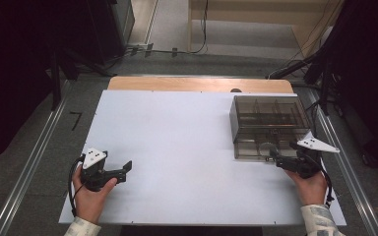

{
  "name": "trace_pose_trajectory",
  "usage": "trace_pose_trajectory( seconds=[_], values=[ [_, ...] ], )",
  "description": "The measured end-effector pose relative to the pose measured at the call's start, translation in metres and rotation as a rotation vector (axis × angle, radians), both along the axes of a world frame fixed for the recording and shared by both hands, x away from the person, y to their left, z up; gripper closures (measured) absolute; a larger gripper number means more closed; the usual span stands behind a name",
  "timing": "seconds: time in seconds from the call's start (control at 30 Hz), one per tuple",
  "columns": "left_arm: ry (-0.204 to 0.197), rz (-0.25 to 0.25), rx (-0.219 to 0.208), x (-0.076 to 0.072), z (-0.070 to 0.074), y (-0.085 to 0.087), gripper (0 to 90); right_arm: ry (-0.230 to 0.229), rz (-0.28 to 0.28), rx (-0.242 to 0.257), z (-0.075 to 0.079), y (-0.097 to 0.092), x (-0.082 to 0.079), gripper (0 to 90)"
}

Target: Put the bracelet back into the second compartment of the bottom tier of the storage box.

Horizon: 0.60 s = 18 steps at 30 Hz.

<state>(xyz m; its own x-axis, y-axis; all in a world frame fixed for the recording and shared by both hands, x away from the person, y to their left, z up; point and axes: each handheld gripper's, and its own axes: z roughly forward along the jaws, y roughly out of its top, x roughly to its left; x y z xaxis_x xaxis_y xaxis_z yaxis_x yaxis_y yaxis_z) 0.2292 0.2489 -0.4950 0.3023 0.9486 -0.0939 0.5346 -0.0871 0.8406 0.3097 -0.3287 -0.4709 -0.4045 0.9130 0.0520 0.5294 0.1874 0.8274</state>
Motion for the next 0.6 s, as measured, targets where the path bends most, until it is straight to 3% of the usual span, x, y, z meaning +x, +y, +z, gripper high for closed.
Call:
trace_pose_trajectory(
  seconds=[0.6],
  values=[
    [0.000, -0.001, -0.001, 0.0000, -0.0001, -0.0001, 4.4, -0.002, 0.008, 0.019, 0.0013, -0.0008, -0.0037, 9.9]
  ],
)
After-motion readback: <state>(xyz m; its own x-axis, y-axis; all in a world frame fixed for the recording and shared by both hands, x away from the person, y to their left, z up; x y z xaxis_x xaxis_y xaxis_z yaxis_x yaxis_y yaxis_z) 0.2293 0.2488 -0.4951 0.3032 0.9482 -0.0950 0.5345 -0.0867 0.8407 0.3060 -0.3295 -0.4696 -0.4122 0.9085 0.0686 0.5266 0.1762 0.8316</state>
